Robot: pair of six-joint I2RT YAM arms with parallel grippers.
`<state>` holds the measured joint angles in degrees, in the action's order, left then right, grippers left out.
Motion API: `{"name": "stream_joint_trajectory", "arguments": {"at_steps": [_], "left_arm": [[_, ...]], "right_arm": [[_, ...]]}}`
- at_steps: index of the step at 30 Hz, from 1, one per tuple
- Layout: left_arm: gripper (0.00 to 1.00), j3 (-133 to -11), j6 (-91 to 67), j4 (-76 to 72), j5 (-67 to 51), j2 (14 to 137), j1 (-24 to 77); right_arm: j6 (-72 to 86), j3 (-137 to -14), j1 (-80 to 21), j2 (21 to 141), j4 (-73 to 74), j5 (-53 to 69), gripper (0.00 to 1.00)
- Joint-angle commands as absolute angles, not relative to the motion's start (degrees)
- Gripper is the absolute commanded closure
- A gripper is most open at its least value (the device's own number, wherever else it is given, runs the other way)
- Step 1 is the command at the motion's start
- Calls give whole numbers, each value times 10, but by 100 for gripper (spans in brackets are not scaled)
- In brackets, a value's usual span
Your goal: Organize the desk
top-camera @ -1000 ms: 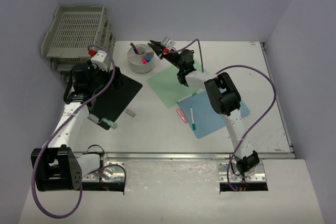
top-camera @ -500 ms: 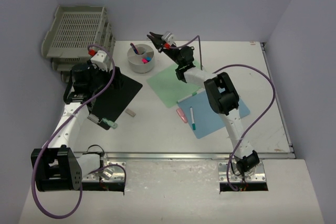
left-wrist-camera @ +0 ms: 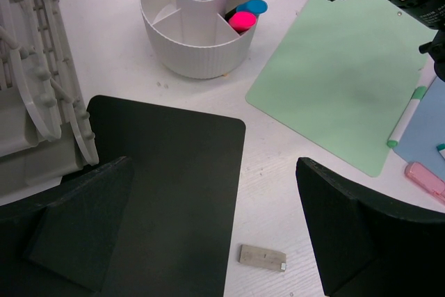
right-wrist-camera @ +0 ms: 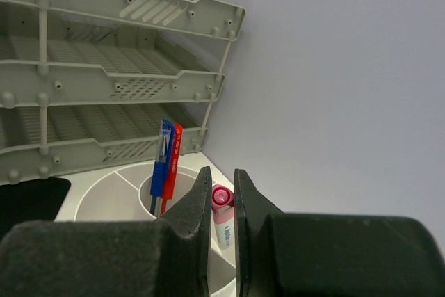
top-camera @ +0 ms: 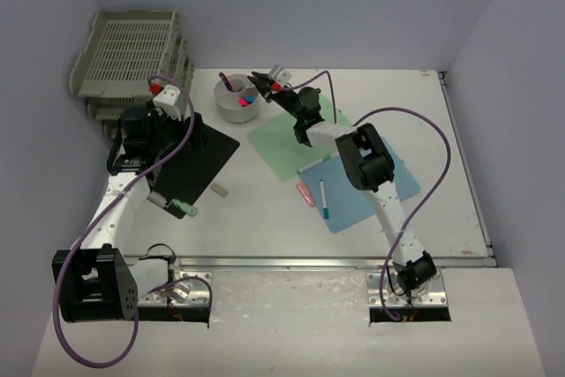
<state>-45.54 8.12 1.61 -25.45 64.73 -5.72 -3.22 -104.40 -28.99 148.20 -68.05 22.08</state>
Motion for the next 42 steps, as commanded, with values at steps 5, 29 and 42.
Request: {"name": "stream_joint_trajectory", "arguments": {"at_steps": [5,29,42], "left_arm": [[0,-460,87,-2,-255,648,-63],[0,-463,79,-5,-260,655,-63],[0,-463,80,-4,-260,654,-64]], "right_arm": [[-5,-991,-287,1437,-698,213,100],[57,-966,-294,1405,-661,229,100],[84,-975,-326,1408,-660,247,100]]}}
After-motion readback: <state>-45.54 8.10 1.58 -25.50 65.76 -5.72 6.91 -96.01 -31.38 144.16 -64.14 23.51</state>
